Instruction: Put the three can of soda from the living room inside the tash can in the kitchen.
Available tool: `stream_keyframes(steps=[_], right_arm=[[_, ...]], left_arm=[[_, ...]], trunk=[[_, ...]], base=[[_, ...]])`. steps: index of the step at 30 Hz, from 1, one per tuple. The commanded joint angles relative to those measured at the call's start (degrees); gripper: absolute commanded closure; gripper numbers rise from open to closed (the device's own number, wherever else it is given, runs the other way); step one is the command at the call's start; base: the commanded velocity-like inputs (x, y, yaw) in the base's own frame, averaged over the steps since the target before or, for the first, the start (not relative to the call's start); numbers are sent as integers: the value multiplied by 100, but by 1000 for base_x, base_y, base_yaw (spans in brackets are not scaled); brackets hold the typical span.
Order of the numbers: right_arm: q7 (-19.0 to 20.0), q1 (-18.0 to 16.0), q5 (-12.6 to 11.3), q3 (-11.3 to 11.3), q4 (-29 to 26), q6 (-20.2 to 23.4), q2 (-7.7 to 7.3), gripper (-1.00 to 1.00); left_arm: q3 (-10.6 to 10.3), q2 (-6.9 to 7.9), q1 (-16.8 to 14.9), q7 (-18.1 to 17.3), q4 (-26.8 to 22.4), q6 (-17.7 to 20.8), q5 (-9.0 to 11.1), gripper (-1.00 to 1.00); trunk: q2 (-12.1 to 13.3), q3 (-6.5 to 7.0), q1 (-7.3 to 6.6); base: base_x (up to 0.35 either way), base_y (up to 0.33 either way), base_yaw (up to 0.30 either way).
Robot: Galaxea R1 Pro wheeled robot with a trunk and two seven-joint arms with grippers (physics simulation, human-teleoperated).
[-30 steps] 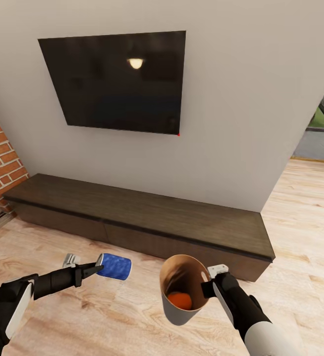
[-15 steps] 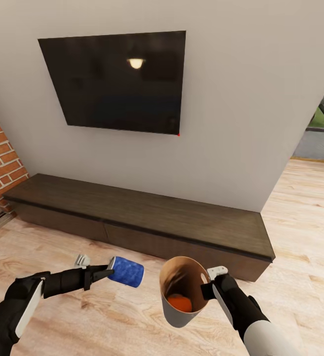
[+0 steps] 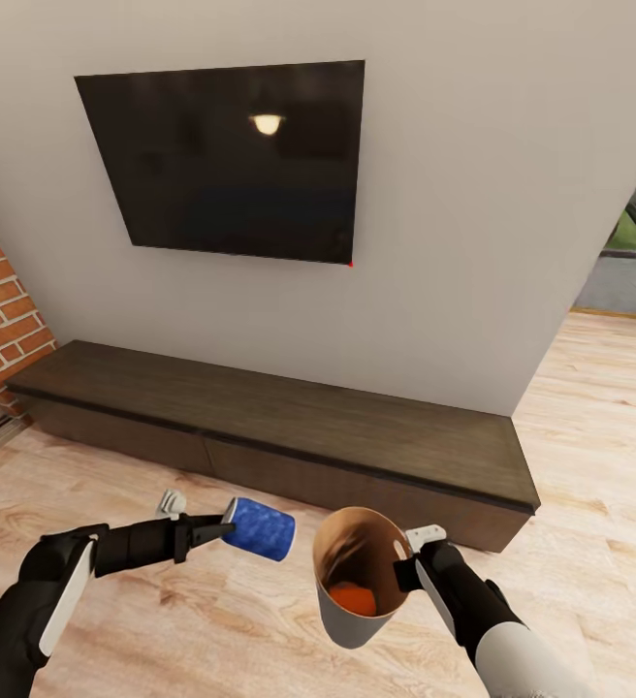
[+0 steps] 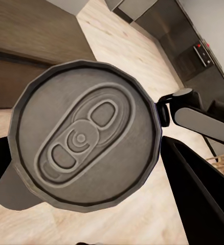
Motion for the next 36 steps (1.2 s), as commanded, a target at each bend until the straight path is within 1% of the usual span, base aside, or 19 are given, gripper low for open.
stream_keyframes(steps=[1,4,5,7,9,10,19,25,31,36], right_arm=[[4,-40,-69,1,131,-77,10,100],[-3,-168,-69,0,406,-176,22,100],[-4,-195,-69,1,474,-194,24,100],[-6,-231,-69,-2,557,-215,27,100],[-8,-240,-69,-2,578,-220,28,100],[-14,-244,-69,-3,591,-223,28,100],[-23,-248,-69,-6,605,-226,28,100],[-24,-249,-69,-5,605,-226,28,100],[-24,-249,-69,-1,606,-228,36,100],[-26,-249,-68,2,606,-233,78,100]], left_arm=[[-4,-4,0,-9,-12,4,-2,100],[-75,-14,0,-9,-33,24,-2,100],[-117,-39,0,-9,-43,30,-2,100],[-180,-144,0,-9,-59,37,-2,100],[-211,-200,0,-9,-64,39,-2,100],[-231,-252,0,-9,-66,39,-2,100],[-307,-337,-1,-9,-132,48,-2,100],[-320,-508,-1,-9,-185,49,-2,100],[-350,-544,-1,-1,-180,49,-6,100],[-378,-642,-1,13,-144,36,-34,100]], trunk=[[0,0,0],[0,0,0],[0,0,0],[0,0,0],[0,0,0],[0,0,0],[0,0,0],[0,0,0],[0,0,0],[0,0,0]], base=[[0,0,0],[0,0,0],[0,0,0],[0,0,0],[0,0,0],[0,0,0],[0,0,0],[0,0,0],[0,0,0],[0,0,0]])
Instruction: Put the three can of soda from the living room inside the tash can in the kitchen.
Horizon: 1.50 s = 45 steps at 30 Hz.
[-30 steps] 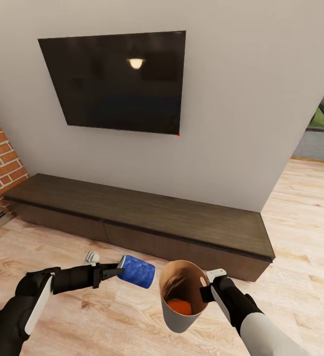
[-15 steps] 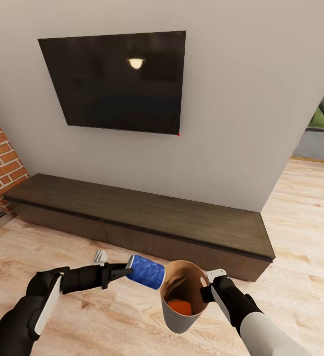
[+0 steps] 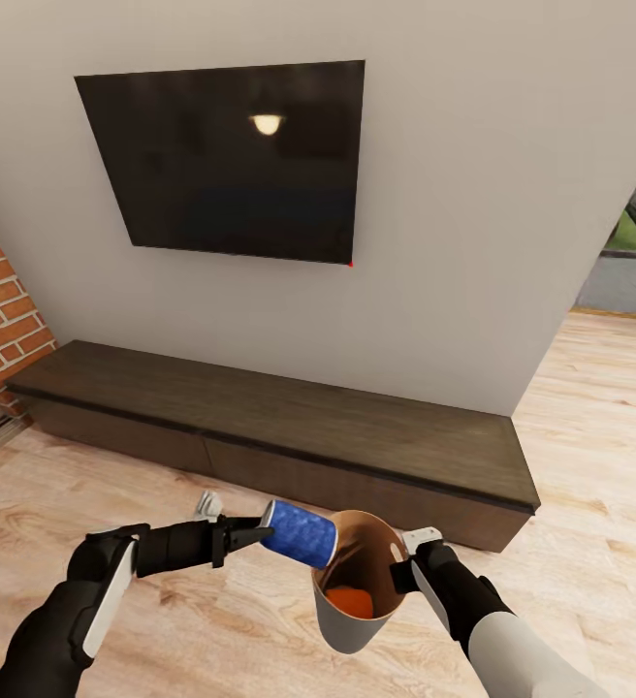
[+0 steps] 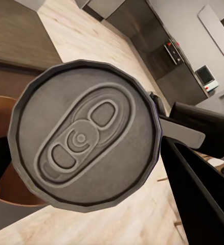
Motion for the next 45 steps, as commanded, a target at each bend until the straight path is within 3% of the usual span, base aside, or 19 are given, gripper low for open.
stream_keyframes(steps=[1,5,10,15,20,22,28,34,37,39,45], right_arm=[[4,-2,-38,-2,-3,-2,8,100],[-1,-2,-39,-2,-3,-3,18,100],[-3,-2,-39,-2,-8,-3,23,100],[-4,-2,-40,-2,-18,-3,80,100],[-4,-2,-40,-2,-20,-2,106,100],[-4,-2,-40,-2,-21,-1,114,100],[-7,-2,-40,2,-21,4,130,100],[-156,-2,-45,505,-21,4,145,100],[-225,-2,-47,590,-21,5,146,100],[-245,-2,-48,614,-21,6,150,100],[-257,-2,-48,629,-21,6,186,100]], left_arm=[[-2,-17,0,-5,9,-9,-6,100],[-55,-113,0,40,30,-17,-18,100],[-162,-258,0,650,46,-20,-21,100],[-399,-294,0,1045,49,-27,-22,100],[-450,-300,0,1233,68,-28,-23,100],[-469,-304,0,1492,188,-34,-23,100],[-480,-326,0,1641,280,-44,-23,100],[-482,-536,0,1842,300,-48,-30,100],[-726,-602,0,2002,303,-48,-34,100],[-1017,-621,0,2066,304,-52,-38,100],[-1236,-641,0,2675,305,-50,-29,100]], trunk=[[0,1,0],[0,1,0],[0,1,0],[0,1,0],[0,1,0],[0,1,0],[0,1,0],[0,1,0],[0,1,0],[0,1,0],[0,1,0]], base=[[0,0,0],[0,0,0],[0,0,0],[0,0,0],[0,0,0],[0,0,0],[0,0,0],[0,0,0],[0,0,0],[0,0,0],[0,0,0]])
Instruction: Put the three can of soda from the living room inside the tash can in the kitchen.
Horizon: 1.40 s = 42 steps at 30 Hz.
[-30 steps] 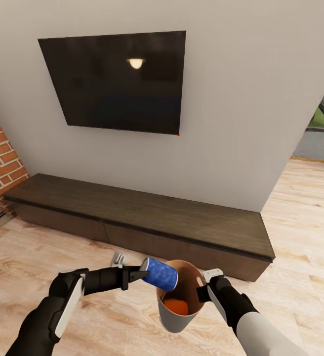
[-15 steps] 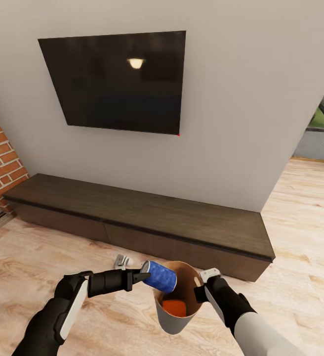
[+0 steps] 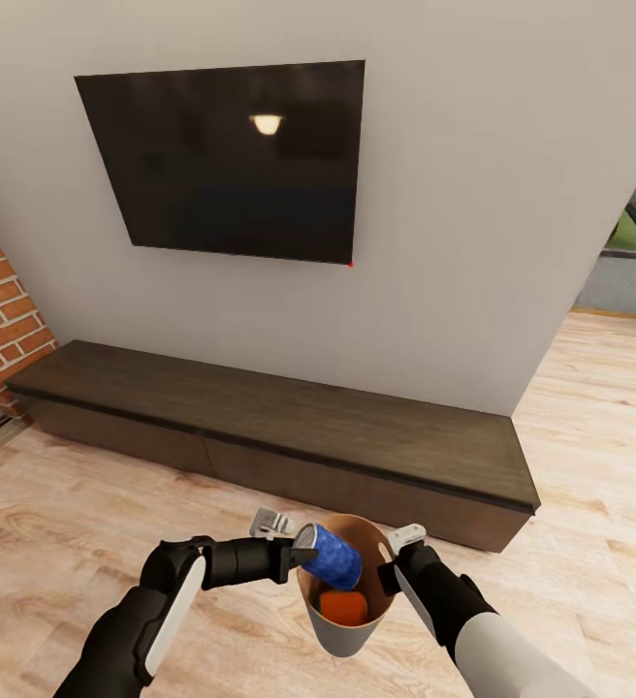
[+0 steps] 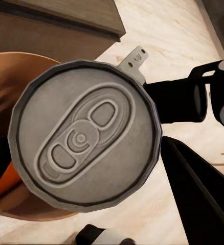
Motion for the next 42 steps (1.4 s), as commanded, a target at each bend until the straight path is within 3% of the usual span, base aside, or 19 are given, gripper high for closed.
stream_keyframes(steps=[1,6,17,18,37,41,42], right_arm=[[2,-2,-23,-1,-2,-2,3,100],[1,-2,-23,0,-2,-2,31,100],[1,-2,-23,1,-2,-2,38,100],[1,-2,-23,1,-2,-2,38,100],[1,-2,-23,1,-2,-2,38,100],[1,-2,-23,1,-2,-2,38,100],[1,-2,-23,1,-2,-2,38,100]], left_arm=[[-11,-1,0,39,0,1,5,100],[-70,-2,0,227,0,-3,9,100],[-84,-3,0,272,0,-4,5,100],[-83,-3,0,274,0,-4,4,-100],[-67,-49,0,236,-1,3,14,-100],[-27,-43,0,-10,-13,4,44,-100],[-9,-26,0,-311,-14,4,46,-100]], trunk=[[0,0,0],[0,0,0],[0,0,0],[0,0,0],[0,0,0],[0,0,0],[0,0,0]], base=[[0,0,0],[0,0,0],[0,0,0],[0,0,0],[0,0,0],[0,0,0],[0,0,0]])
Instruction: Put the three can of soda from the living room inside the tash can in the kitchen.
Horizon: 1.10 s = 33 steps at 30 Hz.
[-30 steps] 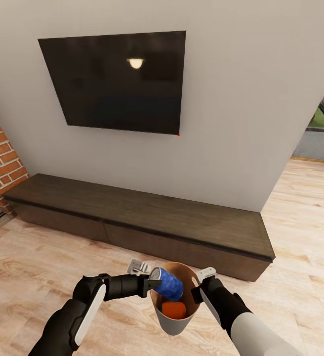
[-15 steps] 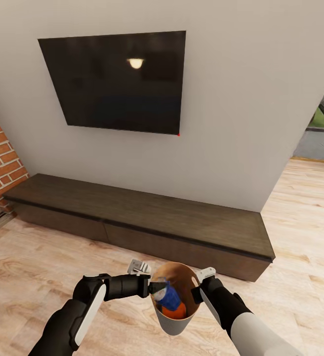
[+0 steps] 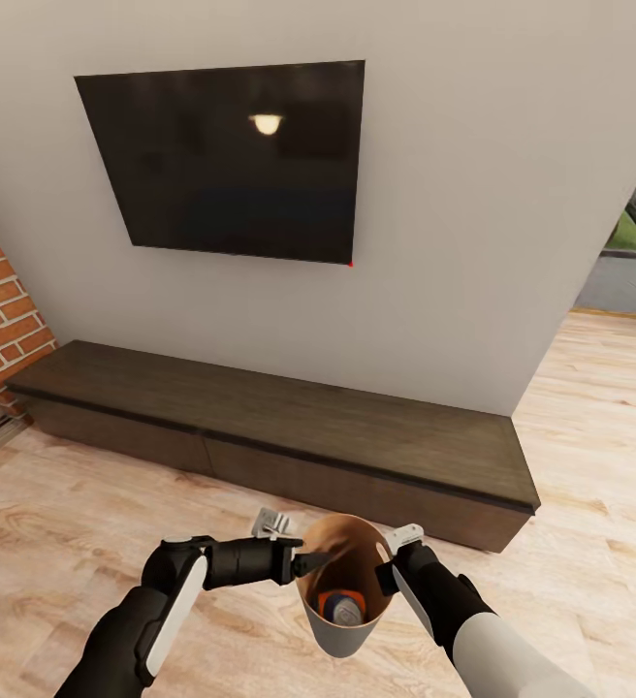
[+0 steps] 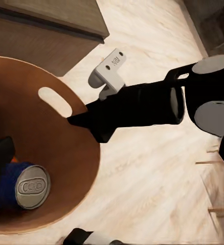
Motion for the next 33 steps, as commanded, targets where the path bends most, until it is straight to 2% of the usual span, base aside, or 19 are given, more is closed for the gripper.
stream_keyframes(steps=[1,2,3,5,6,7,11,14,16,18,20,25,26,28,33], right_arm=[[4,-2,-43,-2,-3,-4,1,100],[4,-2,-43,-2,-3,-4,1,100],[4,-2,-43,-2,-3,-4,1,100],[4,-2,-43,-2,-3,-4,1,100],[4,-2,-43,-2,-3,-4,1,100],[4,-2,-43,-2,-3,-4,1,100],[4,-2,-43,-2,-3,-4,1,100],[4,-2,-43,-2,-2,-4,1,100],[4,-2,-43,-2,-2,-4,1,100],[4,-1,-43,-2,-3,-4,1,100],[4,-2,-43,-2,-3,-4,1,100],[4,-2,-43,-2,-3,-4,1,100],[4,-2,-43,-2,-3,-4,1,100],[4,-2,-43,-2,-3,-4,1,100],[14,-2,-43,-2,-3,-2,-3,100]], left_arm=[[38,33,0,-403,-1,-2,-6,-100],[71,56,0,-605,-1,-2,-7,-100],[231,127,0,-1144,-2,-1,-11,-100],[369,161,0,-1393,-2,-1,-14,-100],[506,186,2,-1557,-2,-1,-16,-100],[657,276,1,-1705,-2,-1,-12,-100],[752,475,0,-1880,-2,-1,-3,-100],[816,634,0,-2193,15,-5,-18,-100],[843,743,2,-2286,67,-7,-23,-100],[883,958,1,-2386,297,-23,-27,-100],[950,1061,2,-2417,531,-129,-34,-100],[1053,1182,4,-2435,1123,-476,-43,-100],[1071,1275,2,-2438,1364,-676,-45,-100],[1082,1341,1,-2439,1591,-867,-45,-100],[1092,1401,1,-2418,2199,-1240,-51,-100]], trunk=[[0,0,0],[0,0,0],[0,0,0],[0,0,0],[0,0,0],[0,0,0],[0,0,0],[0,0,0],[0,0,0],[0,0,0],[0,0,0],[0,0,0],[0,0,0],[0,0,0],[0,0,0]], base=[[0,0,0],[0,0,0],[0,0,0],[0,0,0],[0,0,0],[0,0,0],[0,0,0],[0,0,0],[0,0,0],[0,0,0],[0,0,0],[0,0,0],[0,0,0],[0,0,0],[0,0,0]])
